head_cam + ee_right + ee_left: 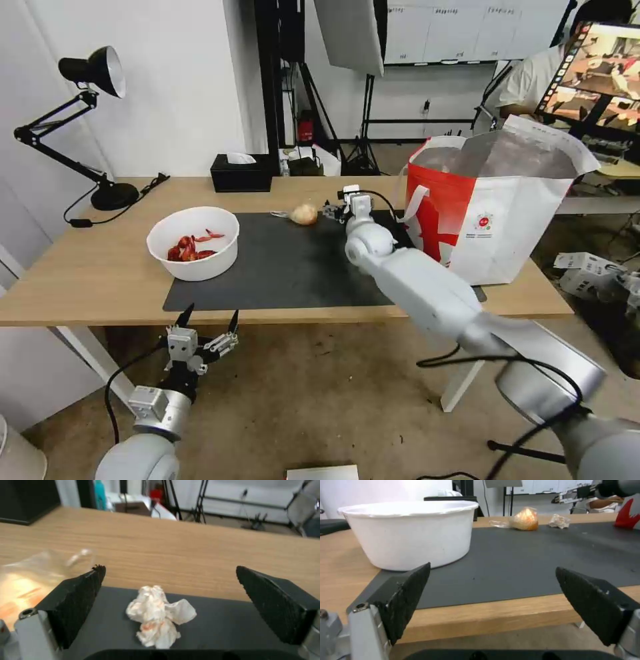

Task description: Pick up the trash from the table and place it into the takeout bag.

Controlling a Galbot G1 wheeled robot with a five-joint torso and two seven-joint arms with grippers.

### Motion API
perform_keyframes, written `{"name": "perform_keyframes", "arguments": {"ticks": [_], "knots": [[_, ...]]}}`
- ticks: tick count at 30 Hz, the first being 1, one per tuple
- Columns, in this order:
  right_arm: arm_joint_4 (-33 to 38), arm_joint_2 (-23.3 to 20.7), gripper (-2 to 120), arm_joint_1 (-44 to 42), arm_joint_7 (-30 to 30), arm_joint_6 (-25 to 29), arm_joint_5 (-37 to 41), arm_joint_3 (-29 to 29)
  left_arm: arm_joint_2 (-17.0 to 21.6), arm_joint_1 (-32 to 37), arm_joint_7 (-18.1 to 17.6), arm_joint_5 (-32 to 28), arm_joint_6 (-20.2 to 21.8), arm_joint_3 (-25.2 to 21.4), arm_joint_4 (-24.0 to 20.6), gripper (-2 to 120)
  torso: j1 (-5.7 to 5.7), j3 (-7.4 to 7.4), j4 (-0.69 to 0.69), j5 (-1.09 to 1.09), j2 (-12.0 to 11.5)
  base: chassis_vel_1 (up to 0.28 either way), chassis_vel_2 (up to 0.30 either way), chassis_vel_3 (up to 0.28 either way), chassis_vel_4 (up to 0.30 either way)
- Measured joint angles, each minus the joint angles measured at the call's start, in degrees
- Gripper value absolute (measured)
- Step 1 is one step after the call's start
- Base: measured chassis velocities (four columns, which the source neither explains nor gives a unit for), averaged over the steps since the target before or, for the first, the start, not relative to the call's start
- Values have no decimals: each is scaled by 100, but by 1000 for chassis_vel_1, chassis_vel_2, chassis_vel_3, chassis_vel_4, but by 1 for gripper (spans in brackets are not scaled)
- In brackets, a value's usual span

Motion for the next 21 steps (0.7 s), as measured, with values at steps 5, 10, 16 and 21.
{"name": "perform_keyframes", "arguments": {"ticks": [5,10,16,21], "knots": [[-536,286,100,99,-159,-94,-125,243,4,-4,0,1,-3,4,4,100,0,0,0,0,0,0,0,0,0],[-579,334,100,74,-179,-245,-163,317,7,1,0,2,-11,5,-14,100,-1,-1,-1,0,1,0,0,0,0],[-497,396,100,53,-97,-619,-52,329,0,13,0,2,-18,4,-14,100,-1,-1,0,1,1,0,0,0,0],[-477,465,100,53,-63,-841,22,347,9,12,-1,2,-19,5,-21,100,-1,-1,0,1,1,0,0,0,0]]}}
